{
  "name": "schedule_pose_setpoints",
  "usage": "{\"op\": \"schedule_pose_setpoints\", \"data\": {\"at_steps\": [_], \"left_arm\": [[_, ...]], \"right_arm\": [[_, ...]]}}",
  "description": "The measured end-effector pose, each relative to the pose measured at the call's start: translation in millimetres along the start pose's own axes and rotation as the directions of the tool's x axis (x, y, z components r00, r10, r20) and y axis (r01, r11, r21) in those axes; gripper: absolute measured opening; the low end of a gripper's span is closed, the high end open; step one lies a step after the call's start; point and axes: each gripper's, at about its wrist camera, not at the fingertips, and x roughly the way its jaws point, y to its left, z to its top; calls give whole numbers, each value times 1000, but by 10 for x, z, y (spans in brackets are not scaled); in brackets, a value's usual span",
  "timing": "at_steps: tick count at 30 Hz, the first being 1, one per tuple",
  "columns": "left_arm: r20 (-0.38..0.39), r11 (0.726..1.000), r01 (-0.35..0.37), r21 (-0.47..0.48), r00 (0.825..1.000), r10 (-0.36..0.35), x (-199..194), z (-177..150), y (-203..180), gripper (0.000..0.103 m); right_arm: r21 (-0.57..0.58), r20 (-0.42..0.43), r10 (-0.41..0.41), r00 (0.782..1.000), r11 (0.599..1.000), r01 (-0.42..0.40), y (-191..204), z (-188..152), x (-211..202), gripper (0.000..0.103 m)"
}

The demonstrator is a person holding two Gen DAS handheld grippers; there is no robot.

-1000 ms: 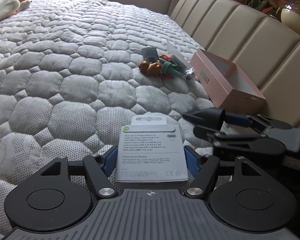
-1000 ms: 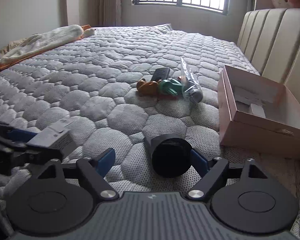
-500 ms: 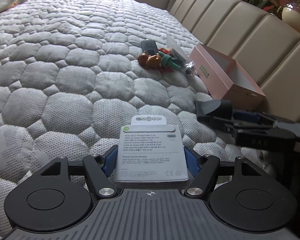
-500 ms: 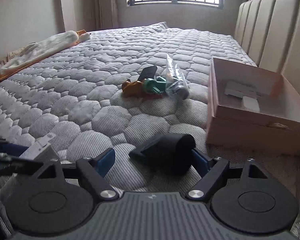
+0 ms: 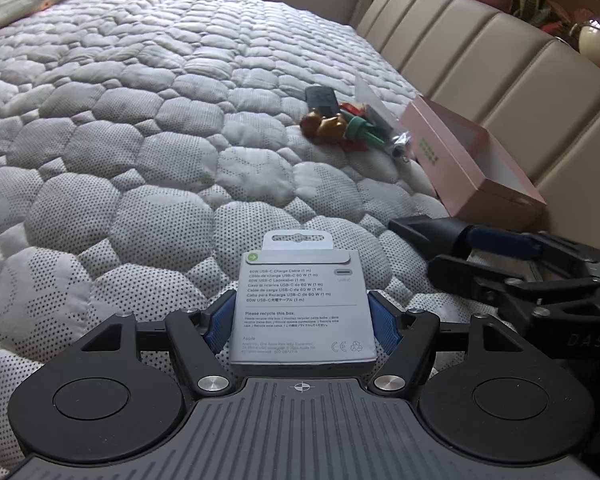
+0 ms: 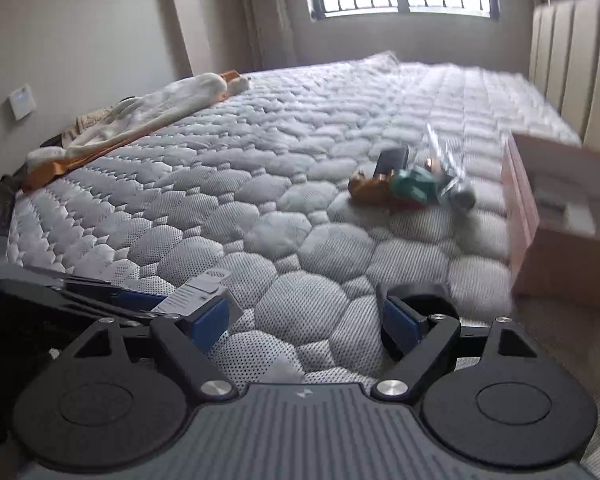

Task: Organize rigid objects
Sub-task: 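Lower the package into the pink box and open the left tool while the right carries the cup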

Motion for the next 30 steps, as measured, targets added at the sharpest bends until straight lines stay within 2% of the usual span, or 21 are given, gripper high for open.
{"op": "schedule_pose_setpoints", "data": {"at_steps": [4, 8, 14, 15, 16, 17, 21, 25, 30], "left_arm": [[-1, 1000, 6, 8, 1000, -6, 30, -6, -26, 74], [0, 1000, 9, 11, 1000, -9, 32, -10, -48, 74], [-7, 1000, 2, 28, 1000, -2, 7, -34, -107, 74], [-8, 999, 1, 33, 1000, -1, 1, -36, -121, 74], [-10, 999, 0, 38, 1000, 0, -6, -39, -137, 74], [-11, 999, 0, 43, 1000, 1, -9, -42, -160, 74], [-20, 997, 9, 77, 1000, -7, -7, -63, -327, 74], [-44, 988, 48, 145, 998, -42, 28, -112, -663, 74], [-35, 963, 128, 238, 992, -123, 135, -21, -1260, 74]], "right_arm": [[-31, 8, -95, 995, 995, 95, -17, -14, -79, 85], [-31, 17, -243, 970, 969, 244, -116, -61, -5, 85], [-15, -35, -284, 958, 959, 283, -322, -32, 380, 83], [-17, -46, -279, 959, 960, 278, -332, -35, 419, 79], [-25, -60, -270, 961, 963, 269, -331, -36, 438, 59], [-34, -77, -265, 961, 964, 263, -322, -45, 439, 51], [-47, -63, -266, 962, 963, 264, -279, -96, 199, 51], [-28, -31, -284, 958, 959, 284, -357, -191, -246, 51], [-12, 20, -374, 927, 927, 375, -557, -389, -796, 51]]}}
